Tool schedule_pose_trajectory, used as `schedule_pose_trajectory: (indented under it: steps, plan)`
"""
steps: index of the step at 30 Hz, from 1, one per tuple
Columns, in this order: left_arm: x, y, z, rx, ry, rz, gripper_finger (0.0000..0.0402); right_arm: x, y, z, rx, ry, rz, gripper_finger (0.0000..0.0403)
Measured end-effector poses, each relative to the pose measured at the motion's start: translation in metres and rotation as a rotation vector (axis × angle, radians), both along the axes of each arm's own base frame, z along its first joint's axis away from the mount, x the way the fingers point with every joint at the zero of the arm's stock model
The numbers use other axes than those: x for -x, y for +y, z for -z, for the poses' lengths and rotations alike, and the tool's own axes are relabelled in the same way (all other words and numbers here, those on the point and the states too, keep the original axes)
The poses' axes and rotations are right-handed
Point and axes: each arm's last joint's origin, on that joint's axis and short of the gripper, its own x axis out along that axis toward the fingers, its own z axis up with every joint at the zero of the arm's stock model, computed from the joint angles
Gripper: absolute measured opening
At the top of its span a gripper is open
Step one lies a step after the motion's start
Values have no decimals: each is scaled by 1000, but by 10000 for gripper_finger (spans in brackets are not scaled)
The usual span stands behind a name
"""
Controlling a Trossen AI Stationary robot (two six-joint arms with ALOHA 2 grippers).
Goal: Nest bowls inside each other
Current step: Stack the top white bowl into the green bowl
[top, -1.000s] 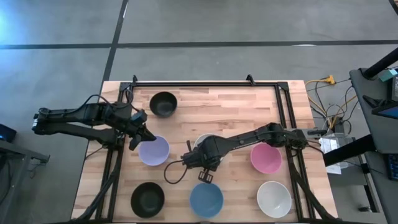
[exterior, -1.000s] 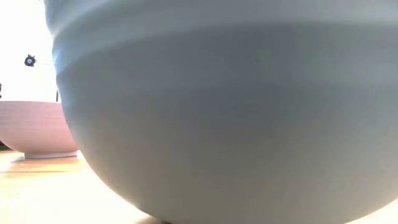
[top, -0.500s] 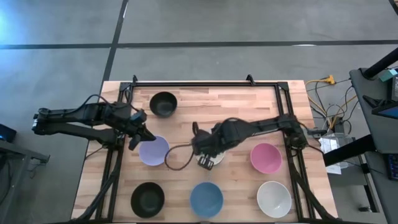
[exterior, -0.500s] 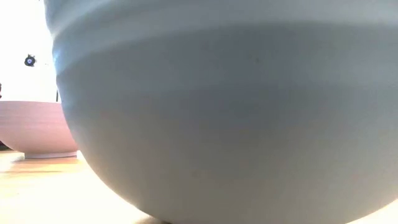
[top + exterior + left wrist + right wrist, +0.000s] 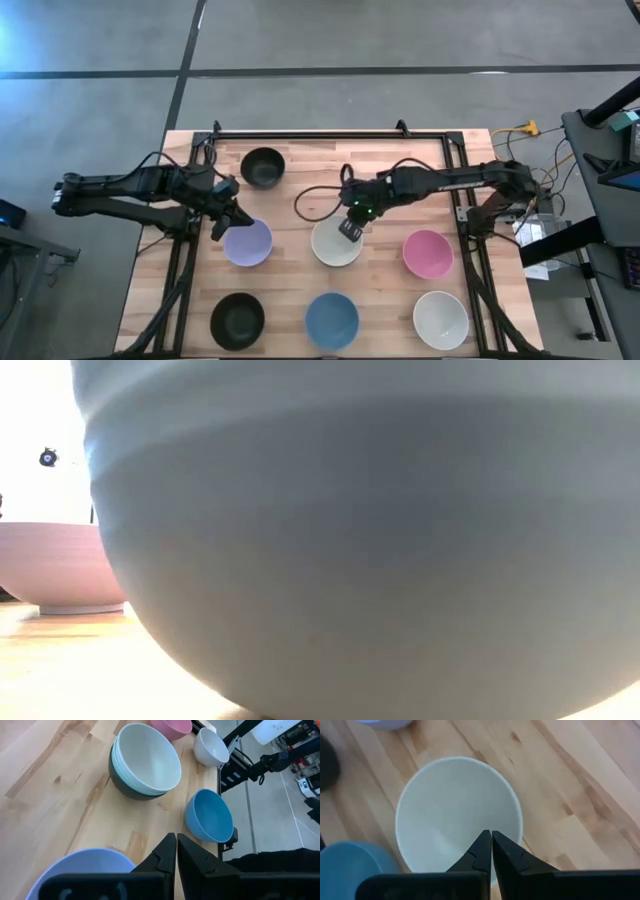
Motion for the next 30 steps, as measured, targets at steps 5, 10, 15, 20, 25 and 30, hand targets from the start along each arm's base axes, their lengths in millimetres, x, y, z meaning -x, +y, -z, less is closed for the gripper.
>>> schedule_pose_trajectory:
  steps: [5, 10, 15, 20, 25, 30]
  plan:
    - [-11, 0, 0, 0, -22, -1, 0, -4, -13, 12, -14, -15, -7, 8]
    - [-19, 0, 3, 2, -8, -2, 0, -18, -19, 27, -25, -29, -19, 8]
    - [-22, 0, 5, 21, 9, -13, 0, -22, -24, 36, -28, -2, -36, 8]
    - [-22, 0, 4, 21, 7, -14, 0, -22, -25, 43, -29, 21, -41, 8]
    - [-22, 0, 4, 21, 7, -14, 0, -22, -27, 44, -27, 29, -48, 8]
    - [-23, 0, 5, 22, 8, -14, 0, -20, -30, 45, -27, 56, -44, 8]
